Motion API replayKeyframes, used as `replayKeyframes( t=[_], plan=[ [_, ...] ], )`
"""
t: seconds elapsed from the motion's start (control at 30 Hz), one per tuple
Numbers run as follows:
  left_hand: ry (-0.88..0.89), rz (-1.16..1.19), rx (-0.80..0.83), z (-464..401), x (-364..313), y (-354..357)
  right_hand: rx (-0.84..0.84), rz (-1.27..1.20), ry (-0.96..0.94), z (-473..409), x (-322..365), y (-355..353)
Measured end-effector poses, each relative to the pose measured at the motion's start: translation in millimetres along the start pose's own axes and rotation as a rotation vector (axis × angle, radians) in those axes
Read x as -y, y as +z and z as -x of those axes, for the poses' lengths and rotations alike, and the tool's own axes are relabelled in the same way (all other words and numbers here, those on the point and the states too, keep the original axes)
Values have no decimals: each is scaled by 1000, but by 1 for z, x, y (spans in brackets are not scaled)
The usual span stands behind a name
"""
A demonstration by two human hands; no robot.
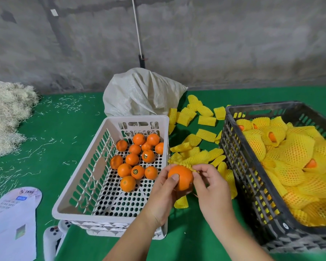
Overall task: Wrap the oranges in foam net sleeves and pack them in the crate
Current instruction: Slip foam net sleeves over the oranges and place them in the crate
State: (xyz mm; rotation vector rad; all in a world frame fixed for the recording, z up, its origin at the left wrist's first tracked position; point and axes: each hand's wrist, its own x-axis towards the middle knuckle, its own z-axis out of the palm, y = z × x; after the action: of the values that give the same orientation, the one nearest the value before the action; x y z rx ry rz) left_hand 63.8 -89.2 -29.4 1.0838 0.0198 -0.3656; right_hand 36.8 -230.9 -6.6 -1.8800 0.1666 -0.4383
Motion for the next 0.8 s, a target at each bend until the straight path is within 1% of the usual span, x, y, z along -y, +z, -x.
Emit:
replayKeyframes(
  t=[0.13,0.3,0.37,0.47,0.6,0.63,0.7,0.8],
  plan=[
    [18,59,-4,1,0,-6,-21,101,-184,6,2,-1],
    [50,-202,37,6,3,0,-89,178,-349,4,3,-10],
    [49,-264,67,6,4,1,-47,215,-360,0,6,-13],
    [64,-204,40,4,4,0,59,267,-345,-7,15,-21],
    [137,-55,-133,1,2,4,165,311,-486,-3,27,-20],
    [144,-31,-145,1,1,4,206,314,-483,1,28,-15],
    [136,-13,-96,1,0,3,239,267,-405,8,24,-3],
    [73,16,11,4,-3,-5,145,256,-271,10,14,4]
  ],
)
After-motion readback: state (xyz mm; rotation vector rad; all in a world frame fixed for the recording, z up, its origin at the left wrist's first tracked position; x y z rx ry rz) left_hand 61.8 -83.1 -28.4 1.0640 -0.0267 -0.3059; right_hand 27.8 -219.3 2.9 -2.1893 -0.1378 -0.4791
